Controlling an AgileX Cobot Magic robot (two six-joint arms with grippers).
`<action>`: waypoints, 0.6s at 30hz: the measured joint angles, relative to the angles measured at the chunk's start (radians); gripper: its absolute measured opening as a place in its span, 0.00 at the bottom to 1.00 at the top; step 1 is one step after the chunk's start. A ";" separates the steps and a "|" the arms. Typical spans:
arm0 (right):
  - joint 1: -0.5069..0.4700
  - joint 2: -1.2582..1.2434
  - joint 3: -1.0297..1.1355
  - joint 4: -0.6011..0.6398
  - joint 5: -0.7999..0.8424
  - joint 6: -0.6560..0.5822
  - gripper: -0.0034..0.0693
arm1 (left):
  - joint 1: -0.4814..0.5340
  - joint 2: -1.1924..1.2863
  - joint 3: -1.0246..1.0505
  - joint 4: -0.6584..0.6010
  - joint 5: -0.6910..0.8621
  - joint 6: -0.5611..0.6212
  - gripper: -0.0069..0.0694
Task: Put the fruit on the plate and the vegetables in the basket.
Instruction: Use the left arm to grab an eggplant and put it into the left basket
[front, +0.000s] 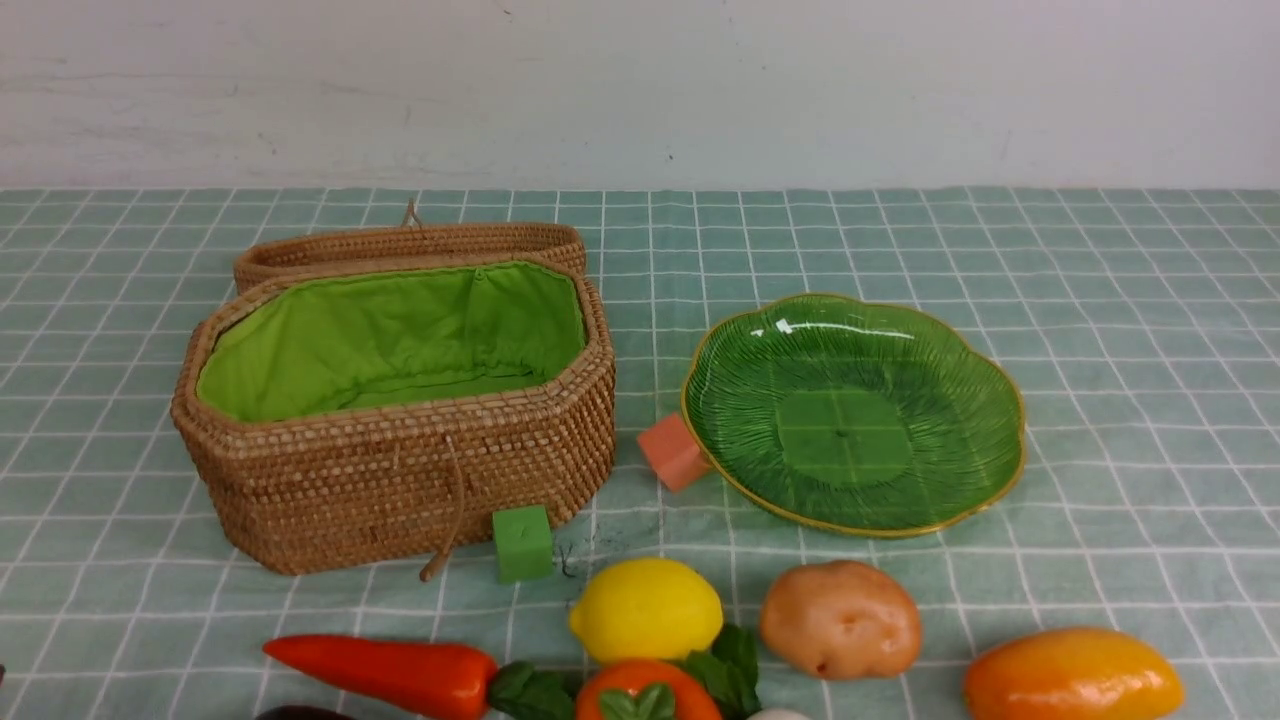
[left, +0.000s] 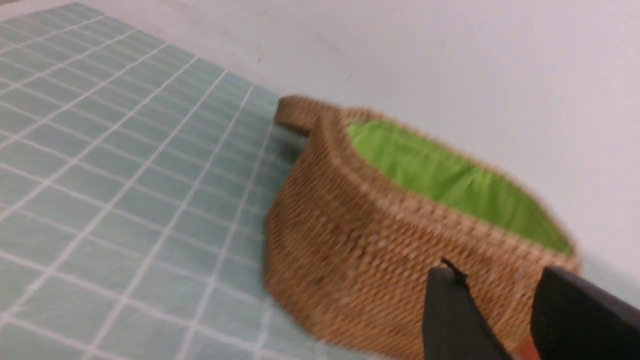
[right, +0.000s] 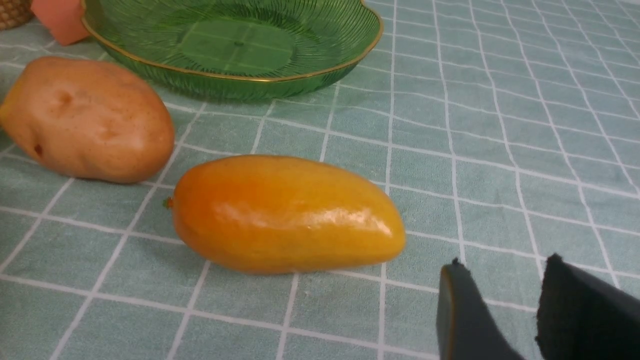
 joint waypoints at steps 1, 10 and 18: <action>0.000 0.000 0.000 0.000 0.000 0.000 0.38 | 0.000 0.000 0.000 -0.003 -0.009 -0.007 0.40; 0.000 0.000 0.000 -0.001 0.000 0.000 0.38 | 0.000 0.002 -0.136 -0.027 -0.164 -0.083 0.40; 0.000 0.000 0.000 -0.001 0.000 0.000 0.38 | 0.000 0.251 -0.623 0.017 0.416 -0.075 0.40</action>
